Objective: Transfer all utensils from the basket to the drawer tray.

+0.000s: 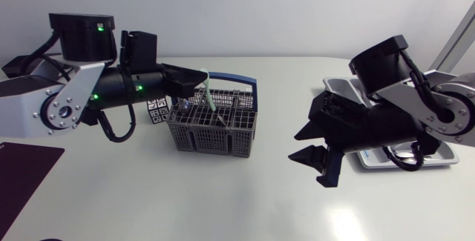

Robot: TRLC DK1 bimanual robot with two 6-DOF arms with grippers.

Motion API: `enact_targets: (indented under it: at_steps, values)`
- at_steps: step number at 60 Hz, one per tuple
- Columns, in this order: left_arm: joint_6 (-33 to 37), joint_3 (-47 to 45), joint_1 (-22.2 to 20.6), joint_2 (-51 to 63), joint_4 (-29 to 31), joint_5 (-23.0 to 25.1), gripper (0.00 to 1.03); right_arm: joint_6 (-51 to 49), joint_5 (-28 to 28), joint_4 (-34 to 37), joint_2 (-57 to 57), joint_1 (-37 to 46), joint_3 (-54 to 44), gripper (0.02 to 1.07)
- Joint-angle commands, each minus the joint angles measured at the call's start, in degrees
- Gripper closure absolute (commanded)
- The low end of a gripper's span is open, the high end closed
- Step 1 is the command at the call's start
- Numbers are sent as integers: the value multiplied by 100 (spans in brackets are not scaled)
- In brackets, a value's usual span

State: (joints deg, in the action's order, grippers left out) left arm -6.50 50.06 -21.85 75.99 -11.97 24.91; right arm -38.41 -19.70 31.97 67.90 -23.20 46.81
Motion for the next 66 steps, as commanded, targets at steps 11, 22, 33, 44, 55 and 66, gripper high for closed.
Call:
enact_targets:
  at_steps: [11, 22, 33, 44, 55, 66]
  values:
    - [-255, -84, 58, -726, 423, 225, 100, 361, -7, 11, -418, -44, -84, 36]
    - [-255, -41, 172, -1165, 986, 832, 100, 625, -42, -59, -717, -132, -75, 17]
    - [-255, 74, 233, -1156, 1469, 1728, 100, 844, -271, -112, -717, -334, 48, 17]
    - [-255, 144, 172, -919, 1803, 2651, 100, 1117, -948, -296, -699, -448, 109, 17]
    - [-229, 197, -48, -761, 2005, 3310, 100, 1275, -1405, -525, -497, -615, 101, 17]
    - [-97, 153, -531, -708, 2040, 3407, 100, 1310, -1756, -507, -365, -765, 215, 17]
